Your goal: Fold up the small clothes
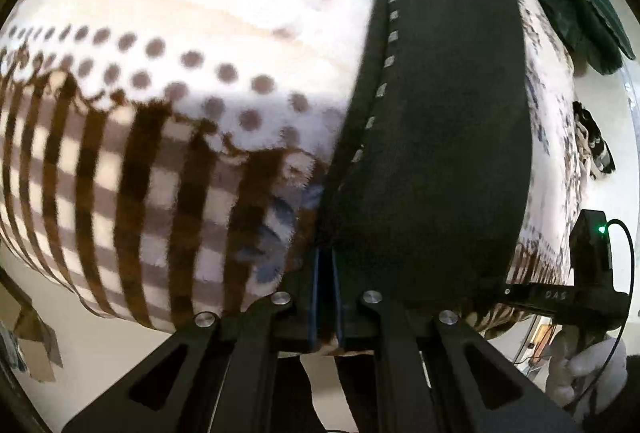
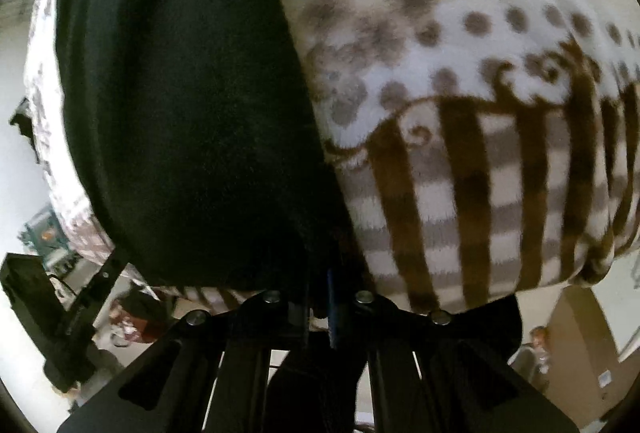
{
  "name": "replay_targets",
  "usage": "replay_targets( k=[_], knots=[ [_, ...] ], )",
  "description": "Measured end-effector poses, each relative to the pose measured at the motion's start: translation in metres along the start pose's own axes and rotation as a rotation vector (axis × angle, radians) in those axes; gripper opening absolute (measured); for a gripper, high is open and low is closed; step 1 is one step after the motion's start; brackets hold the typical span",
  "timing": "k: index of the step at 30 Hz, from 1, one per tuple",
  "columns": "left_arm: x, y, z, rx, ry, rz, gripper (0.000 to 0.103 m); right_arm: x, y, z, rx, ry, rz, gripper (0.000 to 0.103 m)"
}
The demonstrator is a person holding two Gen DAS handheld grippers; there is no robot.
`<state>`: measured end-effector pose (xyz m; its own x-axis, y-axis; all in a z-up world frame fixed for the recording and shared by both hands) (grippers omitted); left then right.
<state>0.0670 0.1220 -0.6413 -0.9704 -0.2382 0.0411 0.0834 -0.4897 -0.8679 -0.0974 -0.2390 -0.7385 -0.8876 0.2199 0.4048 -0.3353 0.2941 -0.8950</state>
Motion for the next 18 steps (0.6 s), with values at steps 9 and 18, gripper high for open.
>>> replay_targets(
  k=[9, 18],
  knots=[
    [-0.017, -0.051, 0.019, 0.068, -0.001, 0.003, 0.036, -0.003, -0.013, -0.023, -0.002, -0.081, -0.046, 0.05],
    [-0.172, -0.1, 0.067, 0.271, -0.002, 0.219, 0.054, -0.062, -0.099, -0.047, -0.172, 0.001, 0.104, 0.05]
  ],
)
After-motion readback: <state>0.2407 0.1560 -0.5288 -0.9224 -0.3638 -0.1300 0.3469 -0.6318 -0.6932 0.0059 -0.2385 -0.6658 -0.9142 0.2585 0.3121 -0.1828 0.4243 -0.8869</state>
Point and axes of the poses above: each gripper's, at about its wrist camera, not at the fingertips, and y roughly the way its jaws point, z to its right, x to its underside, the point moved 5 cm from there along y, roughly the way its jaws point, and after that the axes turned 7 degrees about x, right-handed, at the moved point
